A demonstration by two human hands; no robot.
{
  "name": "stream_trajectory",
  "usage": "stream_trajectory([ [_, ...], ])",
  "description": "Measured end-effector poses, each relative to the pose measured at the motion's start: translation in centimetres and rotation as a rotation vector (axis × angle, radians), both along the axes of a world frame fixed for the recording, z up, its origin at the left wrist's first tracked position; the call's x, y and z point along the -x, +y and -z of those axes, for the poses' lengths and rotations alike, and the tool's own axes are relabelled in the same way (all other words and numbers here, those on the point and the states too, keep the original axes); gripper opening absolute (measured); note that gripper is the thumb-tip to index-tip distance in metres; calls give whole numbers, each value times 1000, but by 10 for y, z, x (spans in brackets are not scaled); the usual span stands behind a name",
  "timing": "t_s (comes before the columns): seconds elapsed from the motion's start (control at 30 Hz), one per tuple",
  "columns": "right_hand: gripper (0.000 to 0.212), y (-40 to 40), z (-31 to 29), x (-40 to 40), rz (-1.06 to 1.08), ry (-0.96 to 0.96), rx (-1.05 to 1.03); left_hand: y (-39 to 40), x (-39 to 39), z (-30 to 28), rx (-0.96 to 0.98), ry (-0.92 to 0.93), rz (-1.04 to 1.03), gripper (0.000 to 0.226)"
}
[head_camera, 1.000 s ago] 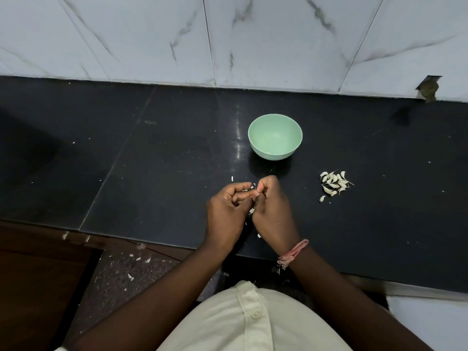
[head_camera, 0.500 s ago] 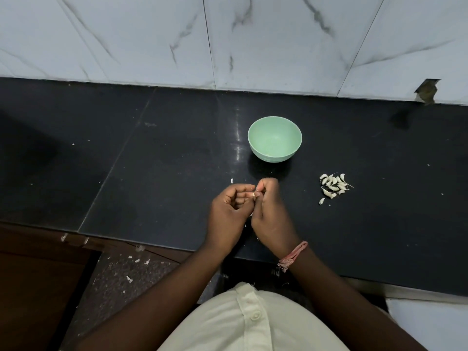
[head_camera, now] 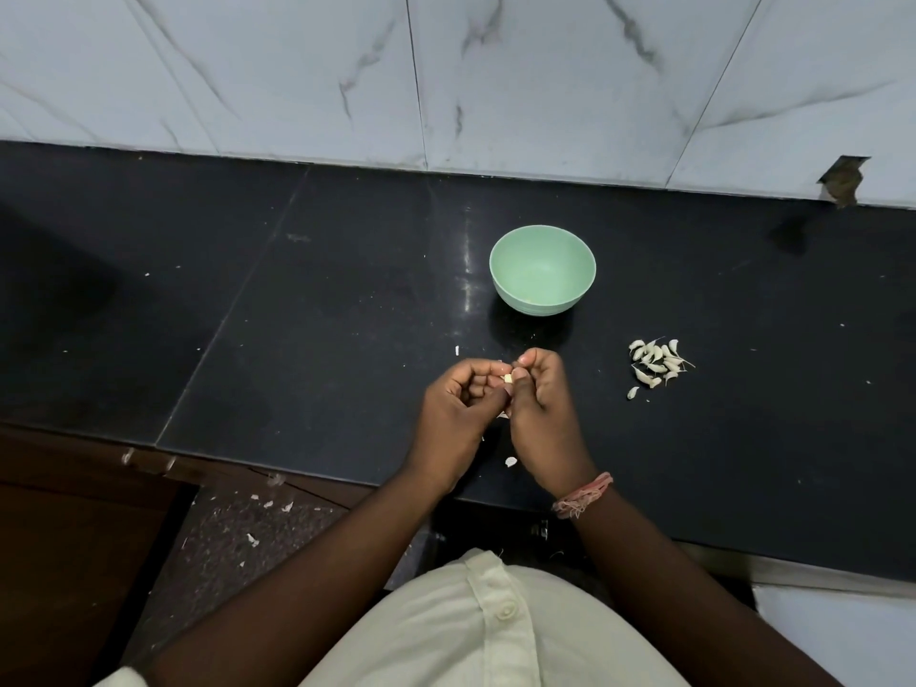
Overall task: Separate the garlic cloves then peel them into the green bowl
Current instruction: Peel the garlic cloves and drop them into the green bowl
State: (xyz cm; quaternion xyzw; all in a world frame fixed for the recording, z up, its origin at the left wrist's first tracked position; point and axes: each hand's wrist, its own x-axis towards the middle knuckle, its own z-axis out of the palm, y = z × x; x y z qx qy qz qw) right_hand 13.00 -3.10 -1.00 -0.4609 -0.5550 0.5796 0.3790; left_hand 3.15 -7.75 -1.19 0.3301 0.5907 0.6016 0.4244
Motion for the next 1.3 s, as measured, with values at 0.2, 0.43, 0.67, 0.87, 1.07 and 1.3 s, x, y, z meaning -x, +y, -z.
stream_trajectory([
  [0.2, 23, 6, 3, 0, 18, 92, 58, 1, 3, 0, -2, -44, 23, 17],
  [0.43, 32, 10, 0, -10, -19, 159, -17, 3, 5, 0, -34, -180, -14, 17],
  [0.67, 40, 14, -9, -16, -96, 94, -135, 4, 8, -1, -49, -235, -19, 14],
  [0.87, 43, 15, -9, -17, -178, 75, -150, 4, 12, -4, -59, -237, -18, 14],
  [1.07, 33, 19, -11, -23, -263, 28, -214, 2, 13, -3, -70, -332, 21, 10],
  [1.3, 20, 14, -8, -22, -290, -65, -308, 3, 12, -2, -85, -230, 21, 8],
])
